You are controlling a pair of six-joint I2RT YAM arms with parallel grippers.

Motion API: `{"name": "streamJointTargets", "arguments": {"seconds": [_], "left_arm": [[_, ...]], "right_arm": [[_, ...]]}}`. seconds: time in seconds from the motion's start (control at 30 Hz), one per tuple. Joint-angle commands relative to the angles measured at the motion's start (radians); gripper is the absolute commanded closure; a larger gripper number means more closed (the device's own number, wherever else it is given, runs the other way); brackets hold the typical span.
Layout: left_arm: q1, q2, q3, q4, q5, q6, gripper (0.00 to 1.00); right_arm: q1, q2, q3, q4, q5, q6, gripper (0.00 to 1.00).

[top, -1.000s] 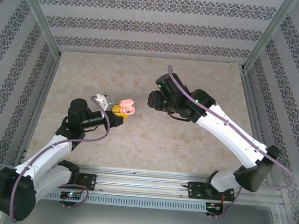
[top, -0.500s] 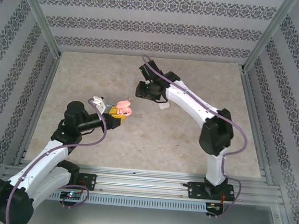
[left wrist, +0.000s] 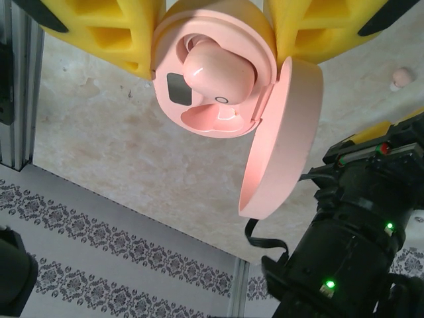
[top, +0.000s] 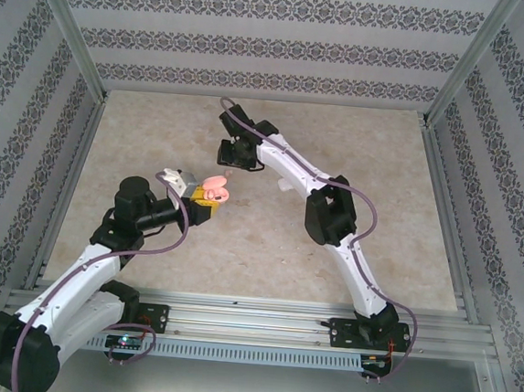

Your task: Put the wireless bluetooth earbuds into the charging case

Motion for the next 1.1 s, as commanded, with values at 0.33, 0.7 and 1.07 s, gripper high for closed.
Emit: {"name": "streamJointTargets", "arguments": {"seconds": [0.33,0.7,1.07], "left_arm": [[0.01,0.022,0.02,0.004,0.007,0.021,0.77],[0.01,0.009,0.019,-0.027,0.006,0.038,0.77],[0.009,0.007,0.011,-0.012,0.014,0.028,0.77]], "right_arm": [[0.007,0.141,0.109,0.084,0.033,-0.116,0.56],[-0.019,0.23,0.179,0.059,-0.104,-0.185,0.56],[-0.016,0.107,-0.024,-0.008,-0.146,-0.216,0.58]]}}
